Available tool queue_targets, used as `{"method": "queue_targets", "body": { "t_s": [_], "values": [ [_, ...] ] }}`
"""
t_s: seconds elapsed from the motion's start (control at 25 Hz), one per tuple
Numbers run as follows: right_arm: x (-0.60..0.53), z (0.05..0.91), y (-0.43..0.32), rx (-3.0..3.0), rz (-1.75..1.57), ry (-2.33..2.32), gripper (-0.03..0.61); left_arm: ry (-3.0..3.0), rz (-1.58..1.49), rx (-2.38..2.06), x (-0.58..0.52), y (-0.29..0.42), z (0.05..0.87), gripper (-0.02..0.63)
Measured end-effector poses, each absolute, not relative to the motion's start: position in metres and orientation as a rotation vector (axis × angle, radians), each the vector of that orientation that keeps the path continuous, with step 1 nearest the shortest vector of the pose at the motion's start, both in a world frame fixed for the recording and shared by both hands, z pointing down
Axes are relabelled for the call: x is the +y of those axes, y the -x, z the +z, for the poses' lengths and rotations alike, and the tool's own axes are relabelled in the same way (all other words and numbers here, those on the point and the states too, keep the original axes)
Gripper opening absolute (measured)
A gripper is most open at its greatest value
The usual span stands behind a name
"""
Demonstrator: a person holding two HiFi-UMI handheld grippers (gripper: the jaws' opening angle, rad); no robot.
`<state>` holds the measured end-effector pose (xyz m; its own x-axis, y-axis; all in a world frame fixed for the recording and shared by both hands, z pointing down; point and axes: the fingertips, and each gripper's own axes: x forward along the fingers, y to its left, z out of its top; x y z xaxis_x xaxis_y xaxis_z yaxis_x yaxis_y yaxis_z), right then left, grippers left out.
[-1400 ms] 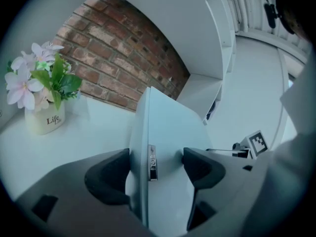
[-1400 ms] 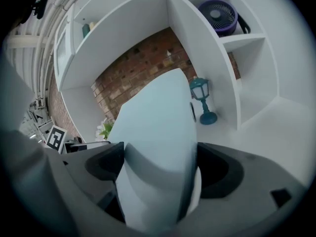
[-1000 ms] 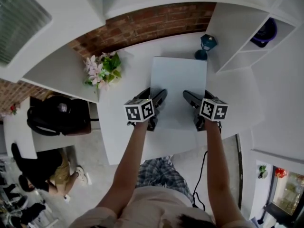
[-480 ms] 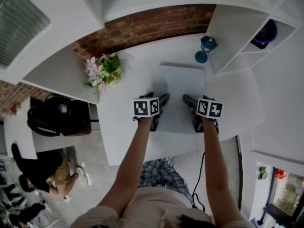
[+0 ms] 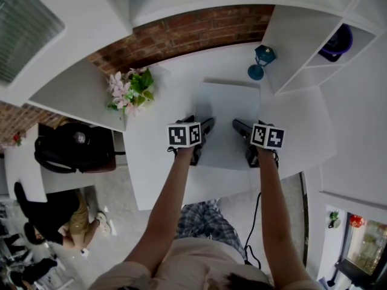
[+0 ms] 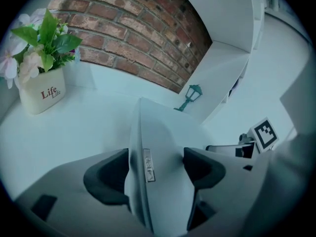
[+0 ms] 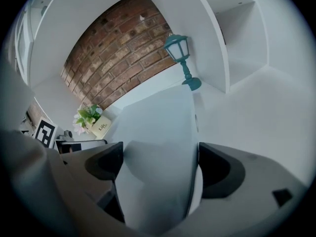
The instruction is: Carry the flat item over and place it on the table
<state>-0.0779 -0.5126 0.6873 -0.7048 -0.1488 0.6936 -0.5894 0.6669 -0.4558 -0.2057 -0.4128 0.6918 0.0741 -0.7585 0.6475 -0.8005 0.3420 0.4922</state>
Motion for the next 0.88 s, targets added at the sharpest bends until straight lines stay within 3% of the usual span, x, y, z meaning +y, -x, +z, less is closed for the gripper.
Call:
{"method": "queue_targets", "body": {
  "t_s": [0.48,0.56,0.8,0.88],
  "values": [
    [-0.518,0.641,0.057,-2.382,0.872,-0.627,0.464,-1.517,0.138,-1.827,-0.396,0.221,0.645,0.341],
    [-0.519,0.622,0.05,-2.439,0.816,-0.644,0.424,-1.563,0.15,-1.873,-0.393,0.222,0.626,0.332],
    [-0.511,0.549,0.028,-2.67,0.629,-0.716,0.251,-1.698,0.065,-1.981,-0.379,0.22,0.559,0.186],
    [-0.506,0.527,0.019,-2.729,0.531,-0.743,0.227,-1.732,0.033,-2.01,-0.373,0.217,0.539,0.14]
  ]
}}
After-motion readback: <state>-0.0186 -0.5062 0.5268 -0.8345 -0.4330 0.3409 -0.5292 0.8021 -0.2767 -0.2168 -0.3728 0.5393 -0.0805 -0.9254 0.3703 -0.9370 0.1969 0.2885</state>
